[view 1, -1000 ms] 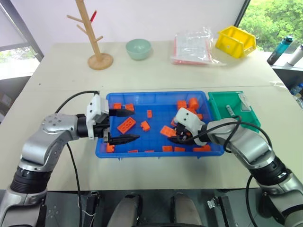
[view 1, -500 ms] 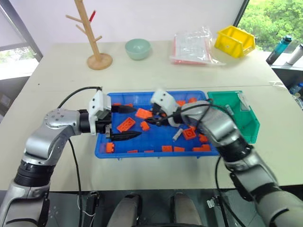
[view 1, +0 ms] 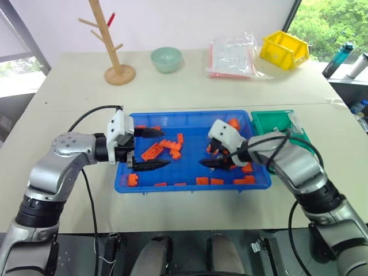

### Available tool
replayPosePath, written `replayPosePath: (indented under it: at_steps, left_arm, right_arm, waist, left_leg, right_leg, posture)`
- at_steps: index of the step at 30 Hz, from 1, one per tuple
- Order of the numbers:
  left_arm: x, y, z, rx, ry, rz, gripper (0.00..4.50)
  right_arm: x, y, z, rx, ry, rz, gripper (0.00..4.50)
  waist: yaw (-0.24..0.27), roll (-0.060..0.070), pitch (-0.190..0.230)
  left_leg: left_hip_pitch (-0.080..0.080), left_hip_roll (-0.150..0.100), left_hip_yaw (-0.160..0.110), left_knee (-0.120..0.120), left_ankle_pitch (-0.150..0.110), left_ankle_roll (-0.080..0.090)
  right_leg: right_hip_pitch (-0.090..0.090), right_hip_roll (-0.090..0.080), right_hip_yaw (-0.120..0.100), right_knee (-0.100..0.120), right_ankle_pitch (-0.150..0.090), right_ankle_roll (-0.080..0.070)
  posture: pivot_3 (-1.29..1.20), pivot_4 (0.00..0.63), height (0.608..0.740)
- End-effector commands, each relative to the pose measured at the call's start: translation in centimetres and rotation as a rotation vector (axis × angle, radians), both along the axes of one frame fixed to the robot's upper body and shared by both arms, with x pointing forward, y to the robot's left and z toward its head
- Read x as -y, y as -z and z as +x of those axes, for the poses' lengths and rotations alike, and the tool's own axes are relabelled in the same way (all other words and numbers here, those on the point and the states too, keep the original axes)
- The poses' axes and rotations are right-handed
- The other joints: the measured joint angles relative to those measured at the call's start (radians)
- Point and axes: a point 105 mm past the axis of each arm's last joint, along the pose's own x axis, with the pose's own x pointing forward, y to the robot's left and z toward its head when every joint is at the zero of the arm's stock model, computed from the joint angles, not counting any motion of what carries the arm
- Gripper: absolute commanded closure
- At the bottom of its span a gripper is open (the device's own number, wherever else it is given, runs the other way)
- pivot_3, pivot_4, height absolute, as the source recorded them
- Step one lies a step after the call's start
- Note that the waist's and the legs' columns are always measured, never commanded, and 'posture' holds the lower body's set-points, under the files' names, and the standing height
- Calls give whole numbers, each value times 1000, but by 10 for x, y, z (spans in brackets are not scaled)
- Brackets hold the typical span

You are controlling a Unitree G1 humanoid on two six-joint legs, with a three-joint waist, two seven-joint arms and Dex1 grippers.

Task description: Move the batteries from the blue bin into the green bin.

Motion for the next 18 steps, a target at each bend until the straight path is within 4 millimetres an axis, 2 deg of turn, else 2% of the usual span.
replayPosePath:
  at_steps: [1,13,18]
  left_arm:
    - [-1,-9,-1,46,16,3,0]
    - [3,-11,2,60,46,14,0]
    - [2,-13,3,61,42,11,0]
  right_arm:
    - [9,-7,-6,31,47,7,967]
    - [25,6,-11,24,158,-13,967]
    - [25,8,-10,22,160,-10,967]
  waist:
    - [2,0,0]
    - [3,0,0]
    - [3,0,0]
  left_leg:
    - [0,0,0,0,0,0]
    - [0,-1,0,0,0,0]
    - [0,-1,0,1,0,0]
  right_leg:
    - [0,0,0,0,0,0]
    - [1,0,0,0,0,0]
    - [1,0,0,0,0,0]
  posture:
    - [0,150,726]
    - [0,150,726]
    - [0,150,726]
